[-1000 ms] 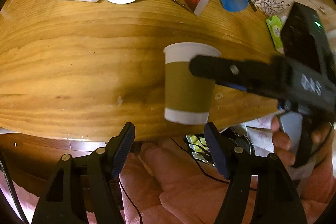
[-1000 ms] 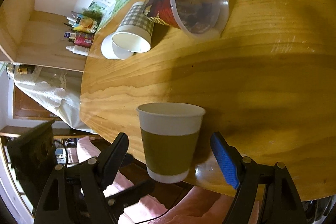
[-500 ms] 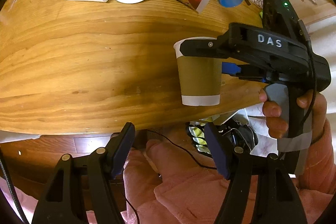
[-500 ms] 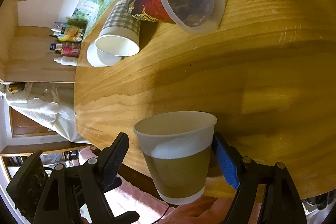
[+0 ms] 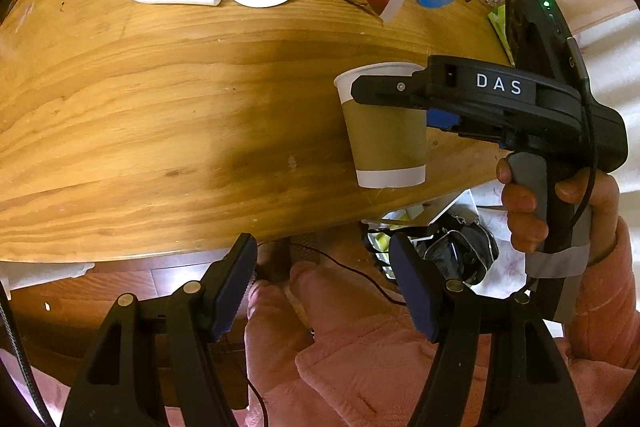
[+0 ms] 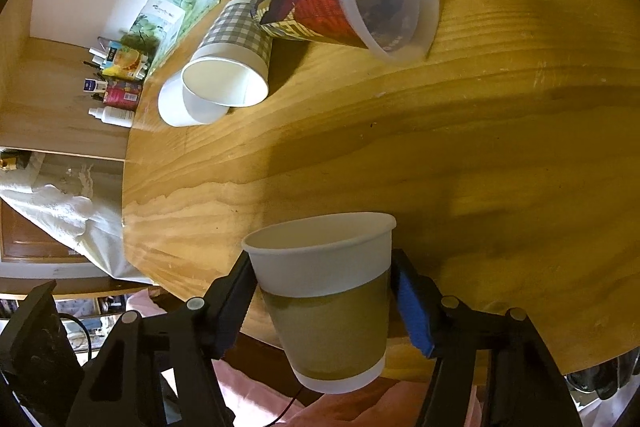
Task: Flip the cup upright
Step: 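Open the left gripper and pull it away while the right gripper holds the cup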
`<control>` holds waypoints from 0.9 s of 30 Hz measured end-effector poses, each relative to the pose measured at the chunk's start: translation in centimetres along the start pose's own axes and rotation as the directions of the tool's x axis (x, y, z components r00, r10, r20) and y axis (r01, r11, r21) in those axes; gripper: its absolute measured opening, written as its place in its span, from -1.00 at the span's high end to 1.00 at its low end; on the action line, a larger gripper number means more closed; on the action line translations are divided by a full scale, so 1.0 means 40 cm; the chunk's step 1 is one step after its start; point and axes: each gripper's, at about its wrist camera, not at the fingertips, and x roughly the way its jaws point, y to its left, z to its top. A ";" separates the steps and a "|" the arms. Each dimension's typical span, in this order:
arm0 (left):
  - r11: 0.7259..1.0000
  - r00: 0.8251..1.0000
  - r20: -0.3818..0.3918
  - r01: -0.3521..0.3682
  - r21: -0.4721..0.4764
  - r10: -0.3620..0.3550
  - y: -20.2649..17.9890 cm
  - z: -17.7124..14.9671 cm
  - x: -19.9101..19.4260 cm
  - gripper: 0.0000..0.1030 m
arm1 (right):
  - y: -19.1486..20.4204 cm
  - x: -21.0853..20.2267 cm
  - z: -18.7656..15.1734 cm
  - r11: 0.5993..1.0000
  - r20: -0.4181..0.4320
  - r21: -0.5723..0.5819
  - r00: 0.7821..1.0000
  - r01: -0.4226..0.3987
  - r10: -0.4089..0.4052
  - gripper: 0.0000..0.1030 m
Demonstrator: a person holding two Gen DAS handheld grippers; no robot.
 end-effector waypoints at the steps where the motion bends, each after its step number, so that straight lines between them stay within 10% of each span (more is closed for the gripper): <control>1: 1.000 1.000 0.000 0.001 0.005 -0.001 0.005 -0.002 -0.004 -0.40 | 0.003 -0.001 -0.002 1.000 0.007 0.000 1.000 0.001 -0.001 -0.28; 14: 0.996 0.999 0.048 -0.012 0.092 0.008 0.024 -0.032 -0.041 -0.40 | 0.083 -0.057 -0.058 0.993 0.210 -0.090 0.976 0.071 -0.051 -0.27; 27: 0.986 0.983 0.183 -0.051 0.157 0.021 0.055 -0.044 -0.105 -0.40 | 0.156 -0.097 -0.139 0.966 0.510 -0.192 0.858 0.175 -0.054 -0.27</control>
